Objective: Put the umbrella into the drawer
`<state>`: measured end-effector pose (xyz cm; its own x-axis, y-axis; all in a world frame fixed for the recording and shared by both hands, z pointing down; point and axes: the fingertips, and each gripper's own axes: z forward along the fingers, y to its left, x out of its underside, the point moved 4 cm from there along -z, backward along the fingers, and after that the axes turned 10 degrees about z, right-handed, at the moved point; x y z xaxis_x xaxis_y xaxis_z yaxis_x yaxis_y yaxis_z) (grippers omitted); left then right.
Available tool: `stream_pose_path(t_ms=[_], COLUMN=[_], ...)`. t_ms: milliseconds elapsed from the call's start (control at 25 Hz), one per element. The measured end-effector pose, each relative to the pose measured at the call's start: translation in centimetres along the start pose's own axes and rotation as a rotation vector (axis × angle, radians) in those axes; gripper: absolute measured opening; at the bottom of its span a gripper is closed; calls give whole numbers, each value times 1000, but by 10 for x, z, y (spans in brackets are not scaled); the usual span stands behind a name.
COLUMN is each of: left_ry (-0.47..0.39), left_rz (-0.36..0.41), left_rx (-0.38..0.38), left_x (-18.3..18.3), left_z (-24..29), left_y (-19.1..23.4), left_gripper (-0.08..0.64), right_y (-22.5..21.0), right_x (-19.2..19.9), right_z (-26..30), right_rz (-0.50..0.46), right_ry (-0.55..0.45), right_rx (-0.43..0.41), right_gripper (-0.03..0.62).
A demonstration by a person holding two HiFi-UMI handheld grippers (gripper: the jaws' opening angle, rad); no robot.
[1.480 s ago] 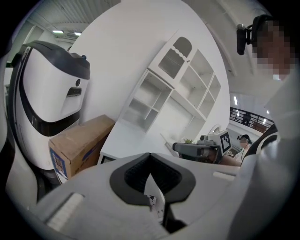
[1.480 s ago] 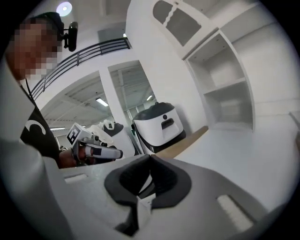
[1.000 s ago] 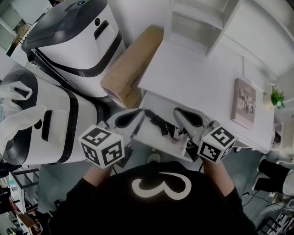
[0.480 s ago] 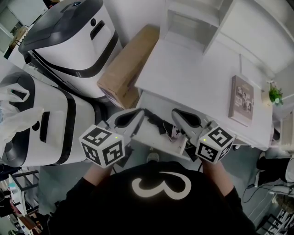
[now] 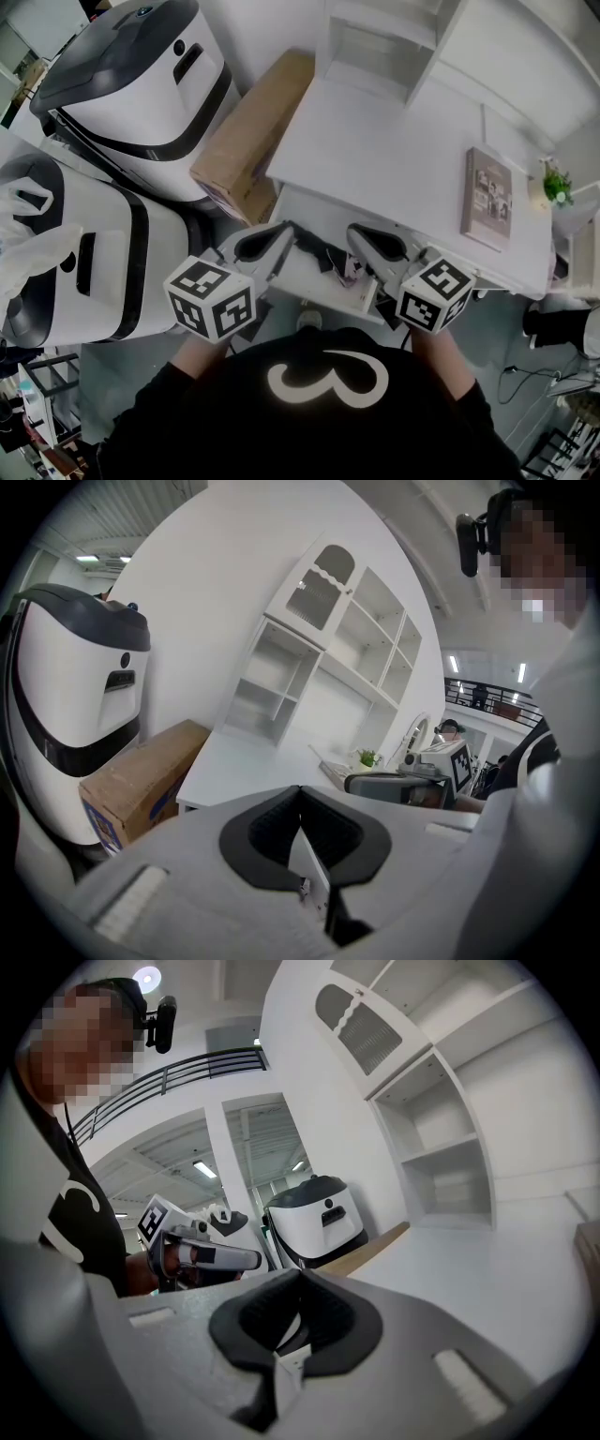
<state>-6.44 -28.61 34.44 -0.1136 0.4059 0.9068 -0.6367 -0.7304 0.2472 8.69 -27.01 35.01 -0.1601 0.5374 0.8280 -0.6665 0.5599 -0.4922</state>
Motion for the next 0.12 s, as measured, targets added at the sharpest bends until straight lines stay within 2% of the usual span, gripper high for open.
stream_pose_path(t_ms=[120], left_ry=[2], left_rz=[4], left_rx=[-2], left_x=[1], left_z=[2], left_y=[1], left_gripper=[9], right_y=[-1], right_x=[1], right_z=[0], right_rz=[2], right_ry=[-2], right_rx=[-1], right_gripper=[3])
